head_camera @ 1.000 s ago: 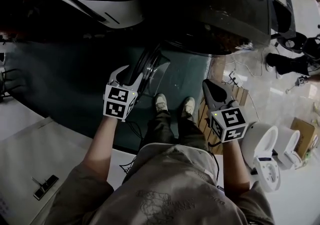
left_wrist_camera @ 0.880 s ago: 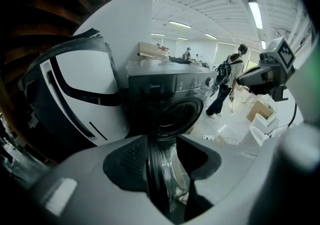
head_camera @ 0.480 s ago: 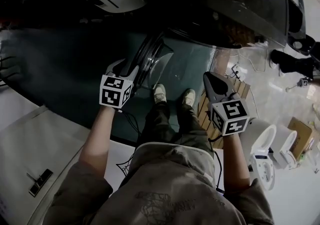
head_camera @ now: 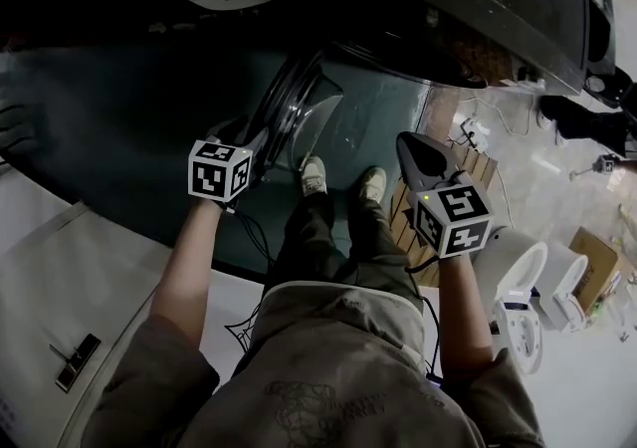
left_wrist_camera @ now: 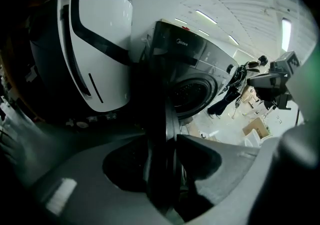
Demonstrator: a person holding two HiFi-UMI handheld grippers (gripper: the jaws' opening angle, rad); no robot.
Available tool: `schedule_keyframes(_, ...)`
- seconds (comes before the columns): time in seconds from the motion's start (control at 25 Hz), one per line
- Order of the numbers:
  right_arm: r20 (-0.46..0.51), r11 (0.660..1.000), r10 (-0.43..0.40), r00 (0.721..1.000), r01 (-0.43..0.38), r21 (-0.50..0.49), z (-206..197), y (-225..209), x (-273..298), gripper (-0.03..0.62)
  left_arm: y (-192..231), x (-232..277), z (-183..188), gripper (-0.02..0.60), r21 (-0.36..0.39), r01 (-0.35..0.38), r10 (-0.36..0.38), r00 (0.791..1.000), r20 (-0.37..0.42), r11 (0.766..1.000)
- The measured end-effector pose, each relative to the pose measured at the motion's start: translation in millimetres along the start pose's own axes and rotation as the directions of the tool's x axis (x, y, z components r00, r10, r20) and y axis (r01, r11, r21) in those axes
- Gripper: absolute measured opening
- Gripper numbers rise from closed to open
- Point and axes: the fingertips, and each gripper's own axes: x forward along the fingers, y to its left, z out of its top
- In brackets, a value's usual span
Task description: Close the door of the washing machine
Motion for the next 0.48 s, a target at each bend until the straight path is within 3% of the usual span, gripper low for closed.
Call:
schedule_keyframes(0.2, -0.022, 1.000, 0.005, 1.000, -0.005, 0.021, -11.9, -4.8, 1.2, 0.028, -3.2, 2.2, 1.6, 0.146, -0.081, 0.023, -0.020, 0.999, 0.029, 0.996)
schedule_keyframes(0.48, -0.031, 1.000, -0.006, 0.999, 0.007, 0.017, -19.8, -5.4, -8.6, 0.028, -7.3, 3.7, -0.8, 0.146, -0.157, 0.007, 0.001, 0.999, 0.051, 0.988)
